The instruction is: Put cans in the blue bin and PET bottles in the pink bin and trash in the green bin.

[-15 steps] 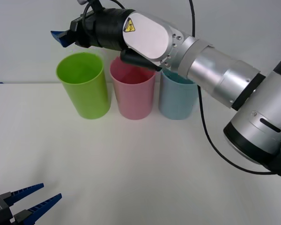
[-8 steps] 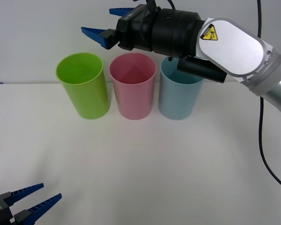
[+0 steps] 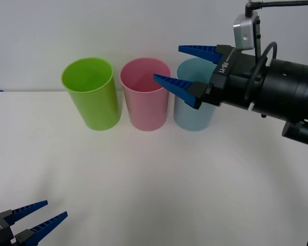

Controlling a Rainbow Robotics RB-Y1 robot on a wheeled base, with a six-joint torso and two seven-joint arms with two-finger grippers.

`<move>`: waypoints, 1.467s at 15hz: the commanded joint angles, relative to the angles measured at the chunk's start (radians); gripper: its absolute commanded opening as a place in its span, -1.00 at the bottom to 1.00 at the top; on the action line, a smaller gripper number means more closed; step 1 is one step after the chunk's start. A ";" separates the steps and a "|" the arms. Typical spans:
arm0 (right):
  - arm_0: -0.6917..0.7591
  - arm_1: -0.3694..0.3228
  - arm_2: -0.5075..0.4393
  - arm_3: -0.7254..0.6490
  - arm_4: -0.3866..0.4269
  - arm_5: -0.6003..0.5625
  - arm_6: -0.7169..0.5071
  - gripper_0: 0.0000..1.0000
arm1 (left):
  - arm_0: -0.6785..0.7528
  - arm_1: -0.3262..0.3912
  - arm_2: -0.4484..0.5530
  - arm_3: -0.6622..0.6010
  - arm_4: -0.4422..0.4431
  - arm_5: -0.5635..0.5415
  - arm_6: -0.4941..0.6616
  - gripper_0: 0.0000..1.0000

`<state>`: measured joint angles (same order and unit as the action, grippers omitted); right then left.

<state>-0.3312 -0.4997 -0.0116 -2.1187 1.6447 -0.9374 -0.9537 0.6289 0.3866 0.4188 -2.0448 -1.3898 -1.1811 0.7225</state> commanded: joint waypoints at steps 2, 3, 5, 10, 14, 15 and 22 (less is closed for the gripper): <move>0.228 0.075 -0.131 -0.101 -0.046 -0.123 0.156 1.00 | 0.000 0.000 0.000 0.000 0.000 0.000 0.000 1.00; 0.273 0.075 -0.137 -0.099 -0.066 -0.123 0.211 1.00 | 0.000 0.000 0.000 0.000 0.000 0.000 0.000 1.00; 0.354 0.075 -0.143 -0.099 -0.082 -0.124 0.314 1.00 | 0.000 0.000 0.000 0.000 0.000 0.000 0.000 1.00; 0.459 0.075 -0.140 -0.021 -0.148 -0.164 0.538 1.00 | 0.000 0.000 0.000 0.000 0.000 0.000 0.000 1.00; 0.459 0.075 -0.140 0.097 -0.177 -0.205 0.681 1.00 | 0.000 0.000 0.000 0.000 0.000 0.000 0.000 1.00; 0.457 0.075 -0.140 0.118 -0.189 -0.205 0.707 1.00 | 0.000 0.000 0.000 0.000 0.000 0.000 0.000 1.00; 0.457 0.075 -0.188 0.316 -0.433 -0.225 0.903 1.00 | 0.000 0.000 0.000 0.000 0.000 0.000 0.000 1.00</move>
<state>0.1269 -0.4249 -0.1925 -1.8212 1.2312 -1.1552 -0.0604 0.6289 0.3866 0.4188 -2.0448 -1.3898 -1.1811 0.7225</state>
